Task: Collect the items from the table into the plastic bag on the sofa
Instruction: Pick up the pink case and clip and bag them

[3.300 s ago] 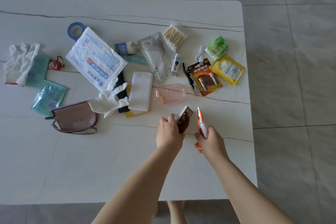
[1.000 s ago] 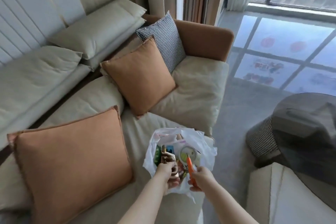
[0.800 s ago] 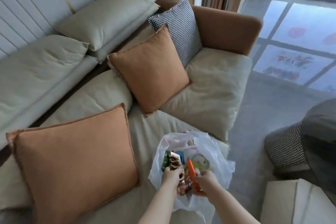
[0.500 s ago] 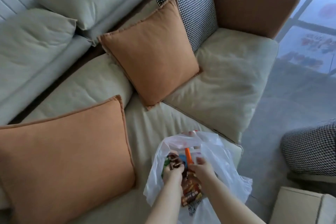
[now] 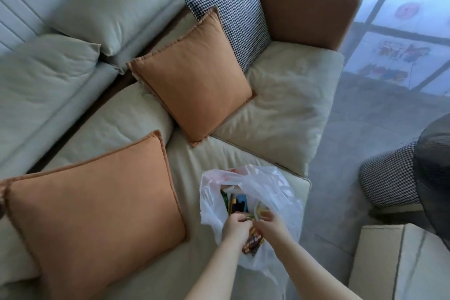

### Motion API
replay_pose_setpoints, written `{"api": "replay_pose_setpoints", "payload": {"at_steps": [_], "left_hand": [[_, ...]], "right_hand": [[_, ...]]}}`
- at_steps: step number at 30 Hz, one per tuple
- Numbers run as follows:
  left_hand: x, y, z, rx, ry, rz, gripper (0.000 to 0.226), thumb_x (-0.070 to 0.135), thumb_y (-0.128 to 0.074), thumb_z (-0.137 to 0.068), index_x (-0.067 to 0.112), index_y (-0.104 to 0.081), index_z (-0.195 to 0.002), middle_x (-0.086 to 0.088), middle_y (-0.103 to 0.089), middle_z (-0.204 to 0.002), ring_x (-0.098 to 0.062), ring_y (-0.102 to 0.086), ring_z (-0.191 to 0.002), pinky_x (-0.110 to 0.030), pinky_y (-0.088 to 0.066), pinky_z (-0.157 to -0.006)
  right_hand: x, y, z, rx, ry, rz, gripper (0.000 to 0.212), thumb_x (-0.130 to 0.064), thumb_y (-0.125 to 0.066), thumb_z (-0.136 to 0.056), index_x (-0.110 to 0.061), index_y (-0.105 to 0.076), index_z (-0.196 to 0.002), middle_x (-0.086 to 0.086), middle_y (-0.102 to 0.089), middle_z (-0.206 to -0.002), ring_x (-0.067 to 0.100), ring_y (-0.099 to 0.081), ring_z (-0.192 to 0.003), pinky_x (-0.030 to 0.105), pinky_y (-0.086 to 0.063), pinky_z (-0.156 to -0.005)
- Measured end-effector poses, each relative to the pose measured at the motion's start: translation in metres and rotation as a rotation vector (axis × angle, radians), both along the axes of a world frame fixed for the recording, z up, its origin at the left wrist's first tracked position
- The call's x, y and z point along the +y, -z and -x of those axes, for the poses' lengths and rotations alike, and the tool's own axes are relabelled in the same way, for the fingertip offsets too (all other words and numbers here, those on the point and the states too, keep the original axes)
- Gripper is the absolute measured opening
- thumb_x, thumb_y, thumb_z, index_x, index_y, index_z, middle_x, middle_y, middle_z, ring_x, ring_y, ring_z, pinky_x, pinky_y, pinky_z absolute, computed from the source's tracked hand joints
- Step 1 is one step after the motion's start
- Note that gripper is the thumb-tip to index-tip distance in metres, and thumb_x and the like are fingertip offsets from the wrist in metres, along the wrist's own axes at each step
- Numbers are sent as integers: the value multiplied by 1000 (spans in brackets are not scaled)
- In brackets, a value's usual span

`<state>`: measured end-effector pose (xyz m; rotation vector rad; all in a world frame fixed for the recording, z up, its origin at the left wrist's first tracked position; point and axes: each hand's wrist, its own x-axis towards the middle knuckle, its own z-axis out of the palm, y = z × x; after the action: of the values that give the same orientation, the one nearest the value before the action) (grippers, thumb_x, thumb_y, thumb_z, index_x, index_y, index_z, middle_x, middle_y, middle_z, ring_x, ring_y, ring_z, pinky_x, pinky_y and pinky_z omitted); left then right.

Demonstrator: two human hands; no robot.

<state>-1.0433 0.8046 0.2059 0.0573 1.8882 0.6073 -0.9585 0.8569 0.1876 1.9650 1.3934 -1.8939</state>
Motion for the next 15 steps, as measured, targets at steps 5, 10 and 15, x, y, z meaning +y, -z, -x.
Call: {"api": "replay_pose_setpoints", "payload": {"at_steps": [5, 10, 15], "left_hand": [[-31, -53, -20, 34, 240, -72, 27, 12, -51, -92, 26, -46, -69, -10, -57, -86, -23, -55, -75, -30, -50, -73], [-69, -79, -49, 148, 616, -95, 30, 20, -56, -88, 14, -60, -118, -9, -65, -116, -27, -62, -108, -34, -50, -95], [-105, -88, -93, 212, 939, -69, 29, 31, -55, -89, 18, -59, -115, -3, -62, -121, -22, -58, -111, -34, -48, -98]], "right_hand": [[-34, -50, -48, -38, -79, -141, 33, -10, -58, -85, -8, -59, -117, 8, -66, -110, 18, -59, -93, 28, -47, -81], [-84, -81, -119, -191, -92, -263, 37, -21, -55, -87, -14, -57, -123, 5, -63, -118, 16, -57, -95, 21, -42, -75], [-143, -95, -194, -365, -64, -312, 36, -37, -49, -91, -20, -55, -122, -1, -60, -125, 18, -55, -116, 27, -44, -91]]}}
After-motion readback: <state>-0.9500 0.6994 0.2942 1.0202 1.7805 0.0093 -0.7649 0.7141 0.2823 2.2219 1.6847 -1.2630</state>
